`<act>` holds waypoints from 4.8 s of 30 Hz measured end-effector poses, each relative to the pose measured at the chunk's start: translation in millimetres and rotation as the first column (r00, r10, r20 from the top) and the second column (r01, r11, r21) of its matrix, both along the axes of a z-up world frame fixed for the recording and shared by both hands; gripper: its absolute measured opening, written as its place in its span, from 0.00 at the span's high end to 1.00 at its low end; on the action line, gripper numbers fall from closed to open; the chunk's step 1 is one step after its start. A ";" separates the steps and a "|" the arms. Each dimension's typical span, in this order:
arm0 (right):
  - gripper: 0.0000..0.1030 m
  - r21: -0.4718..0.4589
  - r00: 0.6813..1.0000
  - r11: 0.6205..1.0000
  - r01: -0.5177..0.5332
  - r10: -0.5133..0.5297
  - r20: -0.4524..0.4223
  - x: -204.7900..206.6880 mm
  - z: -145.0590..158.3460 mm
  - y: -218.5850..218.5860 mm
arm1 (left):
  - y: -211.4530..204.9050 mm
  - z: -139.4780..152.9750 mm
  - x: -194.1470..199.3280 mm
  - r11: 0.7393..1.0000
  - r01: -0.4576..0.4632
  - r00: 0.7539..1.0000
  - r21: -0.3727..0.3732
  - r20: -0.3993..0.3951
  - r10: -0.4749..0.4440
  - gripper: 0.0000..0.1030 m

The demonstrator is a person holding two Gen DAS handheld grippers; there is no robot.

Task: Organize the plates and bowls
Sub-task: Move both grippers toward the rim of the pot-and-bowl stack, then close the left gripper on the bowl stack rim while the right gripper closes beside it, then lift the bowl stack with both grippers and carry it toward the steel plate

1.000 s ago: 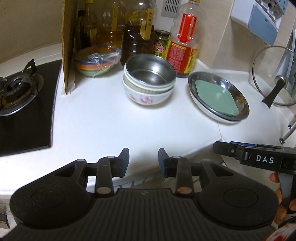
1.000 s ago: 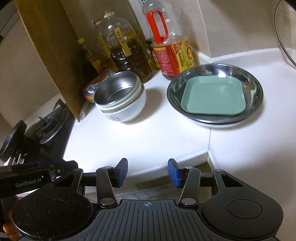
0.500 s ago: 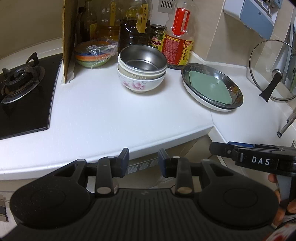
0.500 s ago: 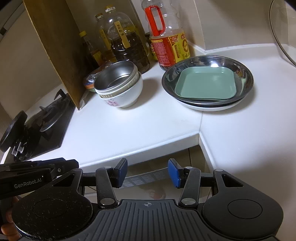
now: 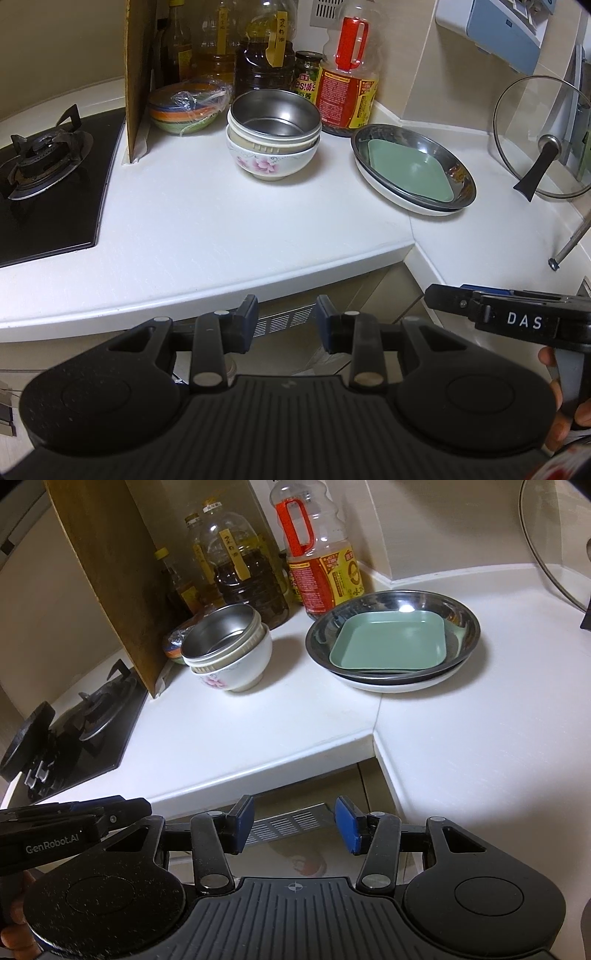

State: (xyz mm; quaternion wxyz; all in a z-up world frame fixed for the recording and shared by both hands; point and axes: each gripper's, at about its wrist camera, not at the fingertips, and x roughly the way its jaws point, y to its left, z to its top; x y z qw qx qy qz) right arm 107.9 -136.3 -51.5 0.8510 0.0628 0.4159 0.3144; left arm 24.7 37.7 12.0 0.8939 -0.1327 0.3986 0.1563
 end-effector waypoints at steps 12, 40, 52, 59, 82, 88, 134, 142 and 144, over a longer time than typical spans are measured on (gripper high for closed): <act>0.52 0.010 1.000 1.000 0.012 -0.012 0.012 10.1 -1.5 -1.3 | 14.5 8.9 4.2 0.998 -0.029 0.999 0.056 0.029 0.027 0.71; 0.54 0.136 0.984 0.989 0.053 -0.075 0.162 146.0 23.4 111.0 | 155.4 15.6 143.3 0.992 0.059 0.987 0.109 0.142 -0.074 0.72; 0.70 0.213 0.995 0.975 0.062 -0.078 0.070 181.7 11.9 130.4 | 168.9 4.4 170.3 0.991 0.115 0.986 0.065 0.114 -0.122 0.78; 0.86 0.292 0.995 0.951 0.098 -0.089 -0.044 199.3 2.0 126.7 | 177.0 -1.7 178.7 0.991 0.136 0.985 -0.008 0.110 -0.134 0.88; 0.88 0.225 0.984 0.961 0.162 -0.141 -0.106 195.2 10.8 132.3 | 181.7 -9.1 195.2 0.987 0.156 0.985 -0.037 0.081 -0.152 0.90; 0.88 0.205 0.988 0.967 0.151 -0.138 -0.076 192.8 13.4 133.9 | 180.6 -8.2 195.0 0.989 0.144 0.987 -0.017 0.081 -0.142 0.86; 0.74 0.011 0.987 0.991 0.130 -0.128 -0.099 173.8 -0.6 130.3 | 149.7 -26.7 189.2 0.966 0.227 0.974 -0.123 0.007 -0.228 0.77; 0.74 -0.018 0.985 0.990 0.143 -0.144 -0.098 155.1 3.5 112.1 | 128.4 -26.4 182.4 0.956 0.269 0.963 -0.114 -0.001 -0.271 0.77; 0.74 -0.024 0.984 0.989 0.146 -0.148 -0.096 151.7 4.0 109.2 | 122.7 -26.3 181.6 0.955 0.277 0.960 -0.102 -0.002 -0.279 0.77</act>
